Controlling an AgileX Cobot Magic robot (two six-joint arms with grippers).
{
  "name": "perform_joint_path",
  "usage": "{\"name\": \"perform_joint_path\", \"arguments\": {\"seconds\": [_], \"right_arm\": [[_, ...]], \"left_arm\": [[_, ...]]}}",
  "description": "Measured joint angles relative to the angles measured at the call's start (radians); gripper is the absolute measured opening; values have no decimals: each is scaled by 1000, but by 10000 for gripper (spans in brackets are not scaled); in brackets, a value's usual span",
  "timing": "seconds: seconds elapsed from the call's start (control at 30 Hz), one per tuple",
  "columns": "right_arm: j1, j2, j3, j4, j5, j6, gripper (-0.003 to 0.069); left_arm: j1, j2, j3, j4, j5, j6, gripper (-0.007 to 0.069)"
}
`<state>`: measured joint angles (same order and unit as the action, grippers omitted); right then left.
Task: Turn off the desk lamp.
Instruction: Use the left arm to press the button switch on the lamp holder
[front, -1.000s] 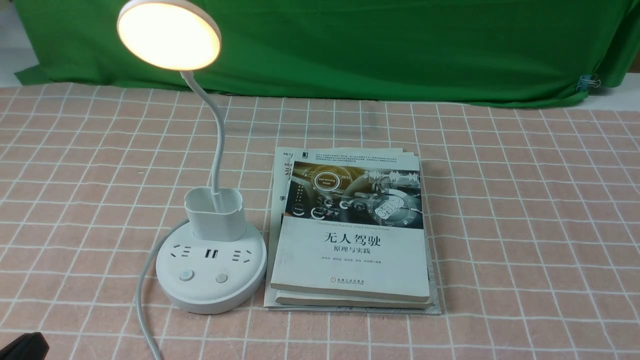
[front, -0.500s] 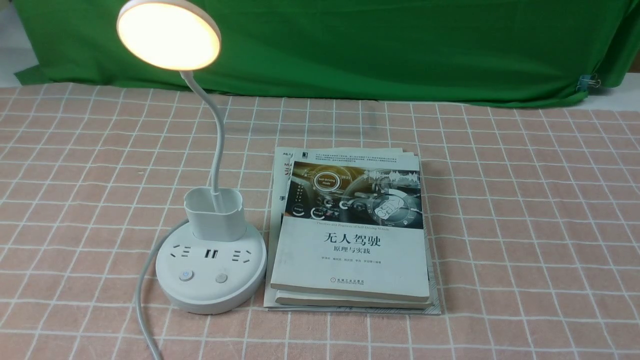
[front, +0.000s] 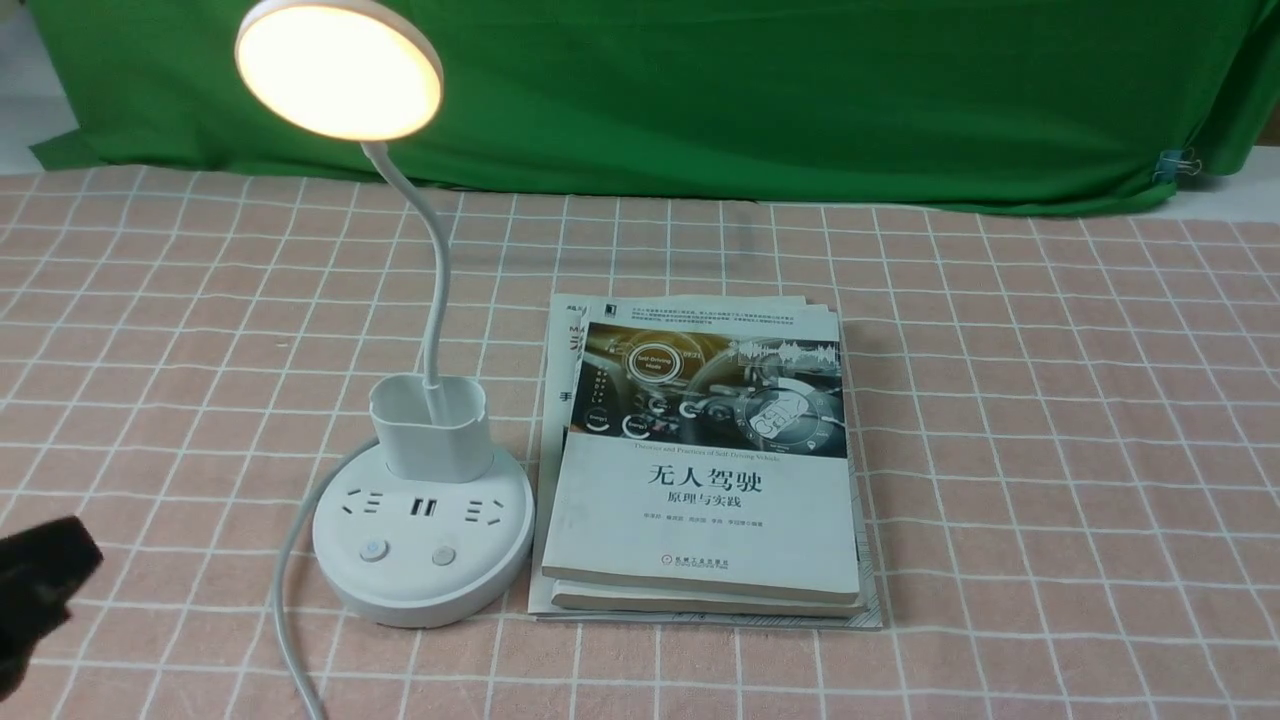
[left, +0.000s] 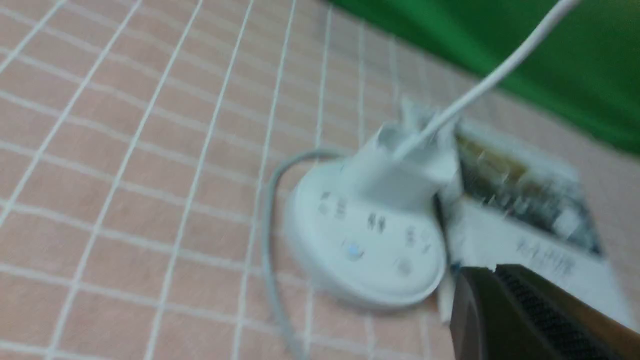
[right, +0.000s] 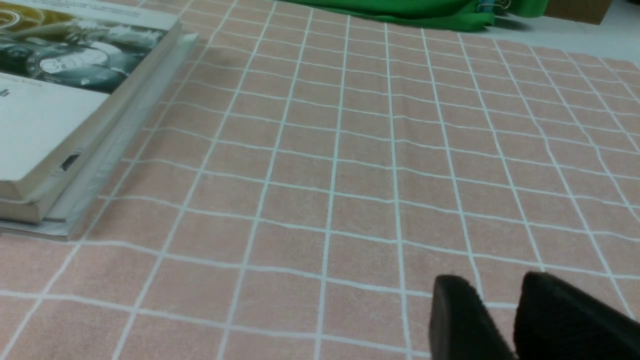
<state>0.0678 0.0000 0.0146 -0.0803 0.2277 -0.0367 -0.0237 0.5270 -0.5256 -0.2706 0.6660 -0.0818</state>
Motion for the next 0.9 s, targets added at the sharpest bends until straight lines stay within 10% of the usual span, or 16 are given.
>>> {"name": "perform_joint_path", "arguments": {"seconds": [0.33, 0.9], "right_arm": [[0, 0, 0, 0, 0, 0, 240], [0, 0, 0, 0, 0, 0, 240]], "left_arm": [[-32, 576, -256, 12, 260, 204, 6], [-357, 1117, -589, 192, 215, 82, 6]]}}
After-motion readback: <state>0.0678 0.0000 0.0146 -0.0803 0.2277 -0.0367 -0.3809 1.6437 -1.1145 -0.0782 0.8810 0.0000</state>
